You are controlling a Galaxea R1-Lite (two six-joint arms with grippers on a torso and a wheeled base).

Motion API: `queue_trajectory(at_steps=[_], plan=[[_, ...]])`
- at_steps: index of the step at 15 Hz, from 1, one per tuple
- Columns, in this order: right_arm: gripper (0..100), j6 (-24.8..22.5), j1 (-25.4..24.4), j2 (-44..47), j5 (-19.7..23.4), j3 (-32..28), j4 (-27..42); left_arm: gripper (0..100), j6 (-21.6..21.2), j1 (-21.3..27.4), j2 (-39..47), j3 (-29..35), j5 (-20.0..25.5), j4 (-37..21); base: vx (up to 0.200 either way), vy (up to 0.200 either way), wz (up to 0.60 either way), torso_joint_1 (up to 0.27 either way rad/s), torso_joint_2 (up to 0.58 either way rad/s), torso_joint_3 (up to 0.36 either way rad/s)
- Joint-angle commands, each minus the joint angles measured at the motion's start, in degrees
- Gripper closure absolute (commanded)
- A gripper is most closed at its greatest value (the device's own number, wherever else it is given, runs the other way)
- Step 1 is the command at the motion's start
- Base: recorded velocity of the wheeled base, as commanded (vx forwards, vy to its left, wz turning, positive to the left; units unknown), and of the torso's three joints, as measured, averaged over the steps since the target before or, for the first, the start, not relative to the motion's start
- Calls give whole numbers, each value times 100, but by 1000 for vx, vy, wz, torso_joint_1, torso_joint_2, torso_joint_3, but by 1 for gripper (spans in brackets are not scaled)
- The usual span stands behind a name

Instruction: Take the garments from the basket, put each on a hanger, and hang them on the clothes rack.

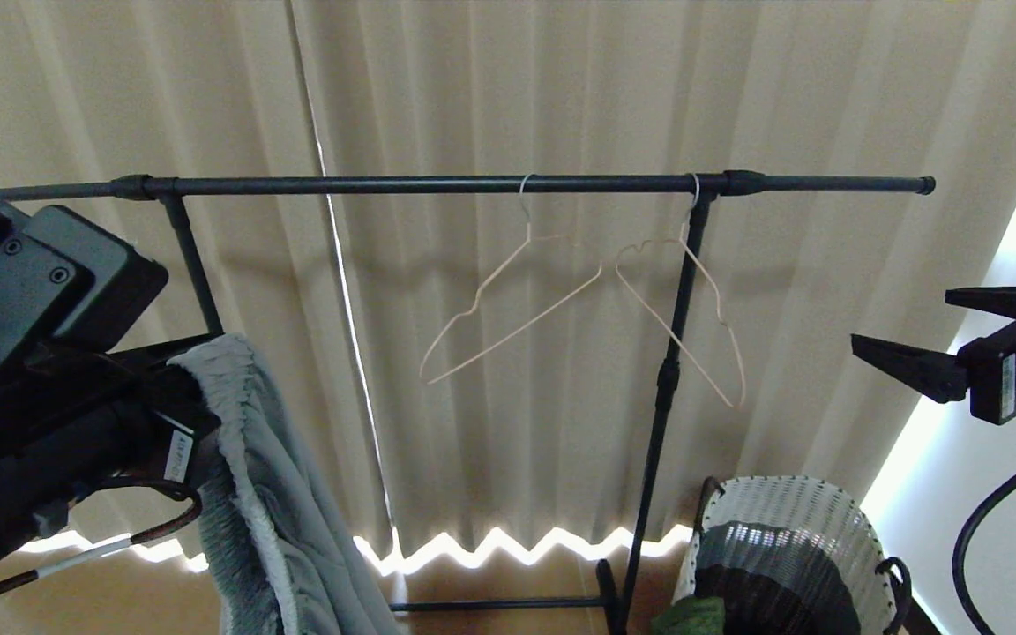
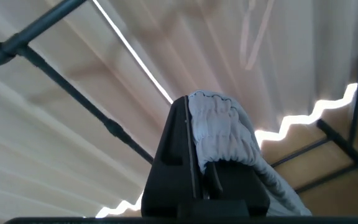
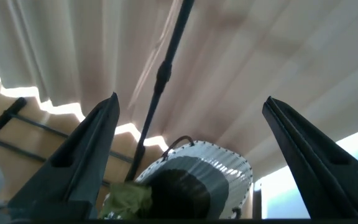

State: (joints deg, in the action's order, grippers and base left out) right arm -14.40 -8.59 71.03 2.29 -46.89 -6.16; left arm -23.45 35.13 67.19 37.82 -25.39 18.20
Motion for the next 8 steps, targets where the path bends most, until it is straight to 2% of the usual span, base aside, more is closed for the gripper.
queue_trajectory(at_steps=[1,4,5,6,8], plan=[[0,86,-11,227,-133,-84,97,100,-1,2,22,-37,-1,8,200,0,0,2,-2,2],[0,657,-362,534,-528,-145,106,100,34,2,22,-143,-10,17,200,0,0,-1,2,2],[0,983,-520,666,-713,-260,106,100,25,2,4,-213,-1,26,200,0,0,2,-2,2],[0,983,-520,666,-713,-260,106,100,25,2,4,-213,-1,26,200,0,0,-2,2,7],[0,1088,-626,851,-748,-550,317,100,-19,11,-57,-538,-1,166,0,0,0,0,0,0]])
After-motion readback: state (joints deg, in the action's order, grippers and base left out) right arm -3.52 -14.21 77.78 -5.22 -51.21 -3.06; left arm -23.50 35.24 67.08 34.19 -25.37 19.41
